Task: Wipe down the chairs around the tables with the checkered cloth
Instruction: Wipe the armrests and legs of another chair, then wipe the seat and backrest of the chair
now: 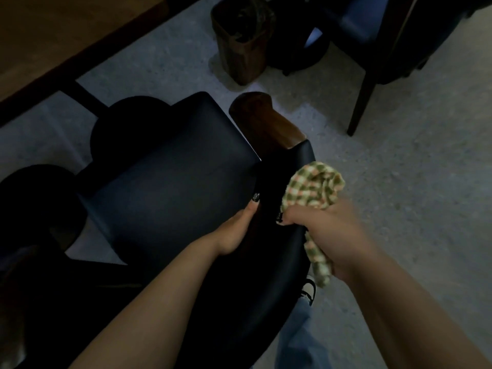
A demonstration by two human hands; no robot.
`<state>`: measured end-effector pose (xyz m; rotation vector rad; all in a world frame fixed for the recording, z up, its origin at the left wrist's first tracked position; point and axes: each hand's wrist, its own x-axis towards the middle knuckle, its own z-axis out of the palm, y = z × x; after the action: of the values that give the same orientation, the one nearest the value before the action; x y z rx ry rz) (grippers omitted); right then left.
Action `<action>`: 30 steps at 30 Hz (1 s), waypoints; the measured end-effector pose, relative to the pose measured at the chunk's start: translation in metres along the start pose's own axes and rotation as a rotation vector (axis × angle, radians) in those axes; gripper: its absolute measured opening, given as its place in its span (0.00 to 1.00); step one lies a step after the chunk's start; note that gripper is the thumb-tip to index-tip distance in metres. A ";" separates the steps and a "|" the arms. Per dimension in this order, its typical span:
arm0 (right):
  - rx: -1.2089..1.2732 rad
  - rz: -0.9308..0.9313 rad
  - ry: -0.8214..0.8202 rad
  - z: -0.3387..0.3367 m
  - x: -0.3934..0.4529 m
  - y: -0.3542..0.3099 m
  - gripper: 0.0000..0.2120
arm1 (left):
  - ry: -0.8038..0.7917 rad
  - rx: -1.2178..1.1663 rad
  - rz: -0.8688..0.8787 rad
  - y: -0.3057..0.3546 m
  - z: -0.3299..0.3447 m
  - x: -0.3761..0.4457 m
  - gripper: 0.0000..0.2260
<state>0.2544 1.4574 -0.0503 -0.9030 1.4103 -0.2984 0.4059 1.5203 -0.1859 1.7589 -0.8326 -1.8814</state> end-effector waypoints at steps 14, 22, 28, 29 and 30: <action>-0.045 0.015 -0.047 -0.085 -0.026 0.044 0.07 | 0.108 -0.039 -0.085 -0.013 0.104 -0.003 0.59; -0.042 -0.005 -0.088 -0.108 -0.024 0.065 0.09 | 0.099 -0.120 -0.035 -0.019 0.131 0.003 0.39; -0.110 -0.049 -0.069 -0.112 -0.026 0.062 0.07 | 0.144 -0.200 -0.112 -0.008 0.131 -0.009 0.25; -0.167 -0.112 -0.008 -0.114 -0.028 0.059 0.08 | 0.162 -0.154 -0.123 -0.001 0.130 -0.014 0.24; -0.226 -0.173 0.068 -0.116 -0.030 0.055 0.10 | 0.188 -0.089 -0.123 0.005 0.129 -0.019 0.22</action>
<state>0.1234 1.4712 -0.0553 -1.2141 1.4508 -0.3064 0.2791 1.5468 -0.1673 1.9342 -0.5744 -1.7639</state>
